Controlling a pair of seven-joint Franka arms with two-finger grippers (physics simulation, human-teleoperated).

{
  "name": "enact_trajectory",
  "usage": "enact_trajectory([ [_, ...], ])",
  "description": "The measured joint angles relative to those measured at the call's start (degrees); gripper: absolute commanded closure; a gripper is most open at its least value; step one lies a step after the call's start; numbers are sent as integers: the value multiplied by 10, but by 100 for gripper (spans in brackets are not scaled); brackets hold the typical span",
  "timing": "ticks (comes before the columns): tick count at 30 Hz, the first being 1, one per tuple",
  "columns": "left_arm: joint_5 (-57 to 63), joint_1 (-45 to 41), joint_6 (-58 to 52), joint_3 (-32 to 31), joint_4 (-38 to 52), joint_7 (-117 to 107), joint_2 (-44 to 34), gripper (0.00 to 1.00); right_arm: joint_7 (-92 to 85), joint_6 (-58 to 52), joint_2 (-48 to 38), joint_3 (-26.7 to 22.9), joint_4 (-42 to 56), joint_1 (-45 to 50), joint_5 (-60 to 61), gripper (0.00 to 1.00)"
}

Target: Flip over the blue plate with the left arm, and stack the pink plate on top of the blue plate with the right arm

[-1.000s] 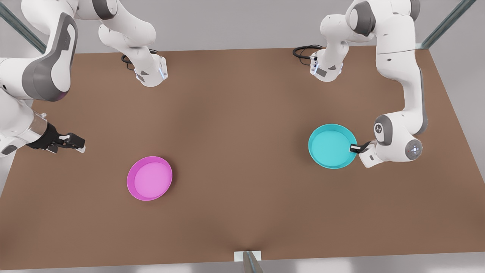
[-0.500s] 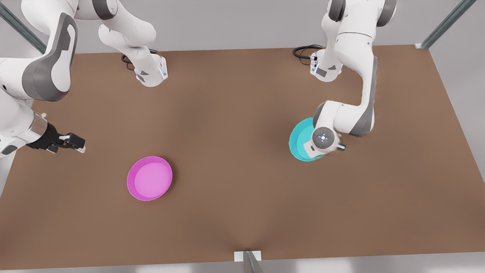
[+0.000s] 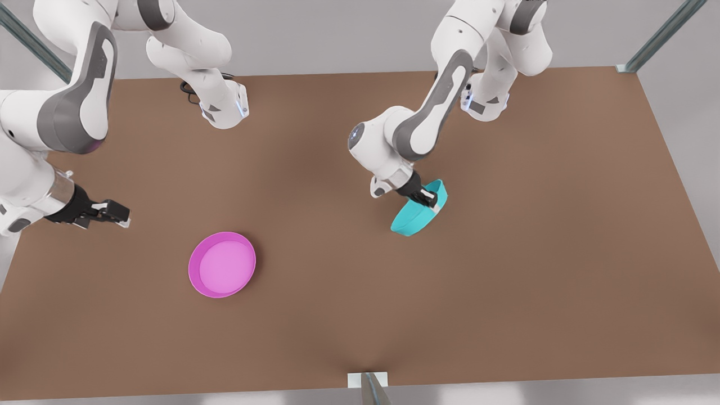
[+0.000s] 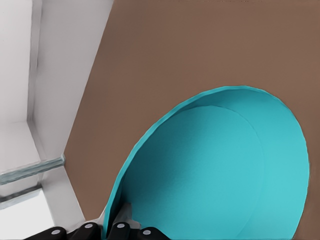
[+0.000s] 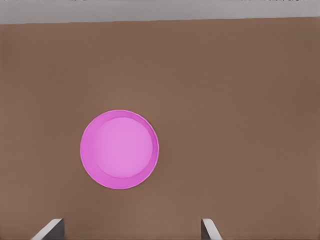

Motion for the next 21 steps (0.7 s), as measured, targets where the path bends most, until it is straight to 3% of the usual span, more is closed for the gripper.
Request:
enact_trajectory([
  [5, 117, -29, 37, -1, 30, -126, 42, 79, 0, 1, 2, 0, 0, 4, 0, 0],
  [12, 287, -73, 6, -1, 25, -273, 87, 79, 0, 3, 4, 1, 0, 6, 0, 0],
  [21, 398, -86, -41, -1, 24, -428, 157, 79, 0, 3, 4, 3, -1, 8, -7, 0],
])
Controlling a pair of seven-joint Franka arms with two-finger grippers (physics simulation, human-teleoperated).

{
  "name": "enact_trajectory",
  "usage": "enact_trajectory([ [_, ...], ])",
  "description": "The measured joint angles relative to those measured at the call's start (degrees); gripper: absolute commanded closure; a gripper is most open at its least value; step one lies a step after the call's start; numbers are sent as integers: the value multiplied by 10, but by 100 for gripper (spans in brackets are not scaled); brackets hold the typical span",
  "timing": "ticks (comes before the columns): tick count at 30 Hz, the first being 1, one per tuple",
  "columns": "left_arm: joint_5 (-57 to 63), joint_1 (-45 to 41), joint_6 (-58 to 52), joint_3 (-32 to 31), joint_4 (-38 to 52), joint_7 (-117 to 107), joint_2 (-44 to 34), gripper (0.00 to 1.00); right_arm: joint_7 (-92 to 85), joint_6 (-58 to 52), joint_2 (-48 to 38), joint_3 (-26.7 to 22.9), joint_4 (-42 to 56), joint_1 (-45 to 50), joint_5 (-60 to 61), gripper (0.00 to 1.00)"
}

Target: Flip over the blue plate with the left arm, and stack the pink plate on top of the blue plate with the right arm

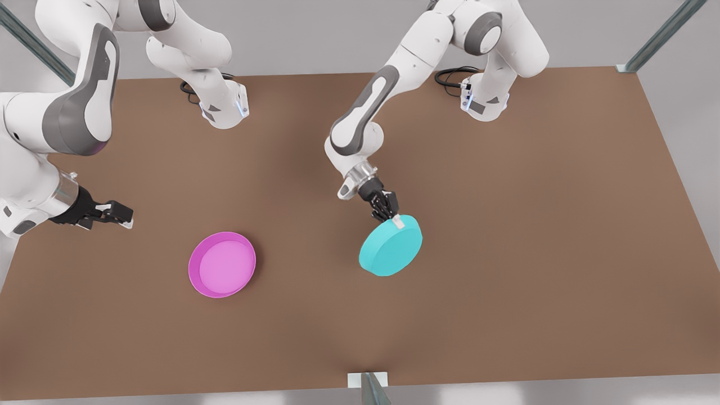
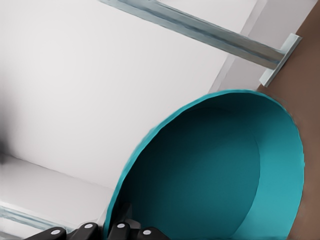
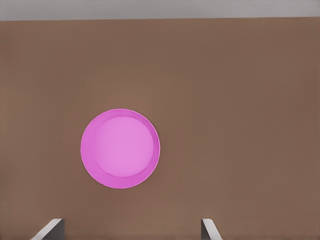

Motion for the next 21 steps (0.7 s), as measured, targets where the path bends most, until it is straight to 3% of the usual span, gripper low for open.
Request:
enact_trajectory([
  [17, 50, -21, -47, 0, 27, -97, 99, 79, 0, -1, 1, -1, 0, 9, -6, 0],
  [18, 49, -21, -46, -5, 27, -94, 99, 5, 0, -1, 1, -1, 0, 10, -6, 0],
  [19, 45, -21, -45, -8, 28, -92, 99, 0, 0, -1, 1, -1, -1, 11, -6, 0],
  [21, 39, -21, -45, -14, 34, -97, 102, 0, 0, -2, 1, -1, -2, 11, -7, 0],
])
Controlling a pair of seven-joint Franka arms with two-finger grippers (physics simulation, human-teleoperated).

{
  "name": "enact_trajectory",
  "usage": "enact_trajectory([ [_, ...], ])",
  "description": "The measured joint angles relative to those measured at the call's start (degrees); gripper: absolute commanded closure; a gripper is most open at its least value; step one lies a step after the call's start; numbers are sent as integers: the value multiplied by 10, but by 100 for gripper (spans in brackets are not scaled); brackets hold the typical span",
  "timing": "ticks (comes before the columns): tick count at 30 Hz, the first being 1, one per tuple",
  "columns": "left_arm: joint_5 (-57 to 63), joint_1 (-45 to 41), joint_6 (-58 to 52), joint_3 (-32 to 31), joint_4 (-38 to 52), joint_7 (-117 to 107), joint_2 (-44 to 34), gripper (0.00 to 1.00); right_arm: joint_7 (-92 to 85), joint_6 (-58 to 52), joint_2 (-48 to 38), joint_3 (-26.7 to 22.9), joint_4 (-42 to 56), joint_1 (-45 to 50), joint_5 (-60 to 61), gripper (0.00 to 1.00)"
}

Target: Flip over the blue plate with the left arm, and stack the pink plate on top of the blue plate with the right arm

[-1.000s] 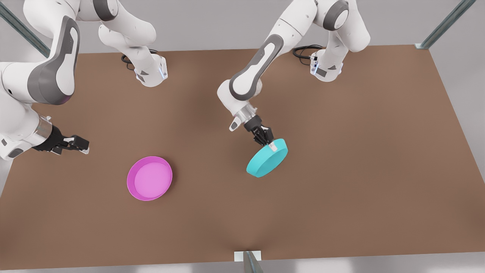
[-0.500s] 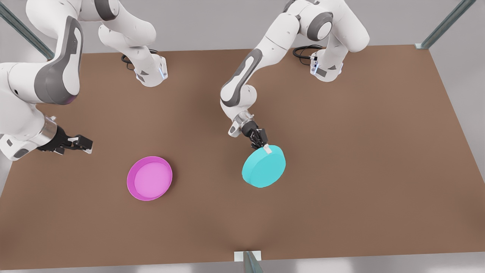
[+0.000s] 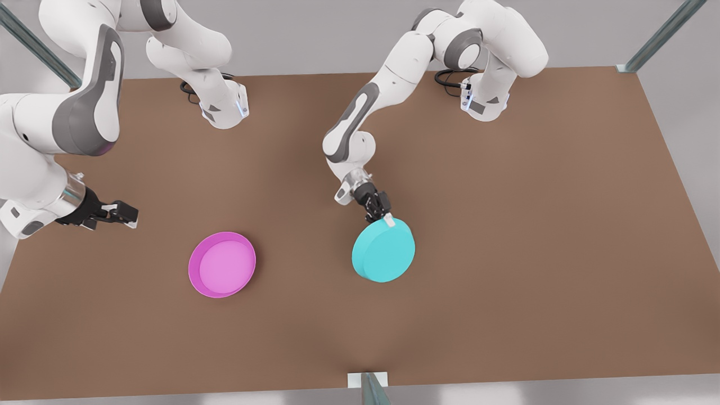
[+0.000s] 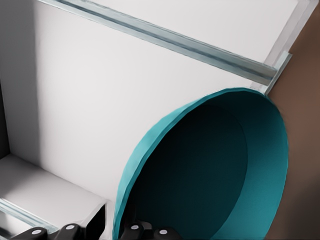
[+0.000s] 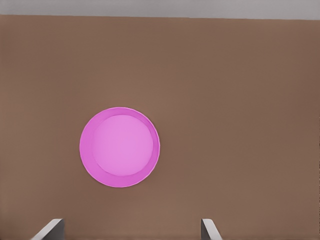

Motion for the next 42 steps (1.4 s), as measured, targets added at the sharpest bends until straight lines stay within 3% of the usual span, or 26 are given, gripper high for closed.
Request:
enact_trajectory([
  [10, -96, 0, -15, -67, 46, 3, 1, 0, -5, -9, 25, 3, -4, 0, 13, 0],
  [14, -175, 0, -39, -126, 116, 7, 6, 0, -3, -5, 40, 11, -4, 23, -22, 0],
  [18, -315, 2, -51, -135, 208, 52, -6, 0, -3, 1, 11, 7, -21, 20, -19, 0],
  [21, -503, 117, -55, -124, 235, 175, -95, 0, -4, 26, -46, -2, -86, 11, -22, 0],
  [26, -728, 364, -98, -120, 234, 481, -209, 0, -8, 25, -19, -32, -70, 13, -30, 0],
  [29, -797, 423, -148, -26, 233, 672, -258, 0, -43, 28, -30, -31, -117, 19, -13, 0],
  [31, -818, 583, -174, -137, 225, 677, -328, 0, -57, 68, -39, -50, -183, 18, 50, 0],
  [32, -823, 612, -174, -150, 225, 677, -342, 0, -84, 95, -34, -52, -204, 17, 56, 0],
  [36, -805, 656, -110, -213, 147, 679, -390, 0, -162, 196, 40, -66, -234, 21, 170, 0],
  [38, -791, 661, -107, -213, 143, 677, -384, 0, -228, 239, 131, -72, -197, 22, 226, 0],
  [42, -778, 661, -119, -207, 143, 669, -371, 0, -391, 296, 212, -80, -201, 12, 324, 0],
])
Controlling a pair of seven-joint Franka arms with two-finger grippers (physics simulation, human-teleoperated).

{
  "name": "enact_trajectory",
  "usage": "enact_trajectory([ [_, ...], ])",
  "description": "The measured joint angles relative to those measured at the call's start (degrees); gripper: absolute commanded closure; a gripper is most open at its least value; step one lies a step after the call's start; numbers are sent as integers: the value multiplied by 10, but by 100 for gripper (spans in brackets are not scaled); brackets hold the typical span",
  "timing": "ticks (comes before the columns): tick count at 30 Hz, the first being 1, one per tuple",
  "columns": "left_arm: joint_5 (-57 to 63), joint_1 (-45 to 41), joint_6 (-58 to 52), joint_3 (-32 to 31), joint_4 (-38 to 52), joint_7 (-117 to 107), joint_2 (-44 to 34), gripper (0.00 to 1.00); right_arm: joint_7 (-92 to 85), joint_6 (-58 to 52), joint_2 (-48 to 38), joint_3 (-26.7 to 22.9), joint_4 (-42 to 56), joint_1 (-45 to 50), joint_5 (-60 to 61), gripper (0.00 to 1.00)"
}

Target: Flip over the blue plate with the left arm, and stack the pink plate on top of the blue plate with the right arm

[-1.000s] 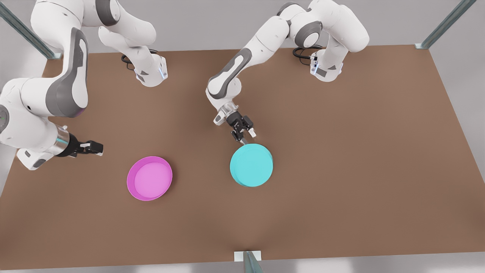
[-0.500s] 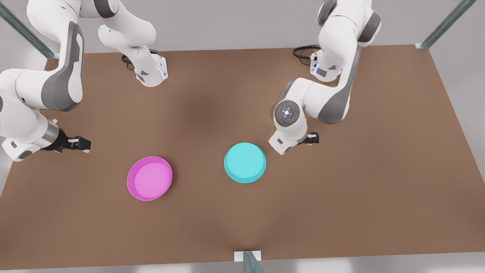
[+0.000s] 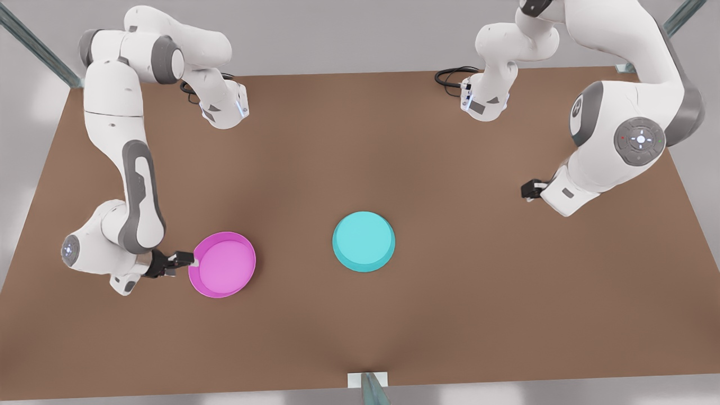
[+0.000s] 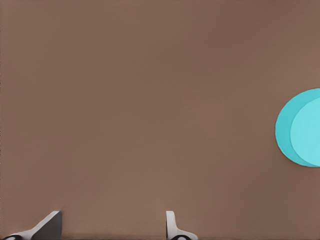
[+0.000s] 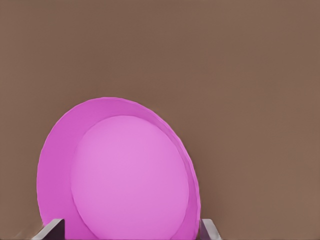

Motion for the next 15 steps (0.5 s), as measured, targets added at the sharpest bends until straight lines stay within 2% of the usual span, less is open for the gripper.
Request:
enact_trajectory([
  [6, 6, 0, -39, 10, -2, 10, 18, 0, -54, 56, 44, -7, -10, -4, 2, 0],
  [11, 7, -1, -42, 18, -3, 10, 23, 0, -57, 58, 52, -4, -20, 4, 3, 1],
  [12, 7, 1, -42, 19, -3, 11, 24, 0, -70, 58, 54, -4, -19, 5, 2, 14],
  [14, 7, 0, -42, 19, -3, 10, 24, 0, -86, 58, 61, -4, -18, 10, 11, 31],
  [15, 7, 0, -42, 19, -3, 10, 24, 0, -87, 58, 63, -4, -18, 10, 12, 34],
])
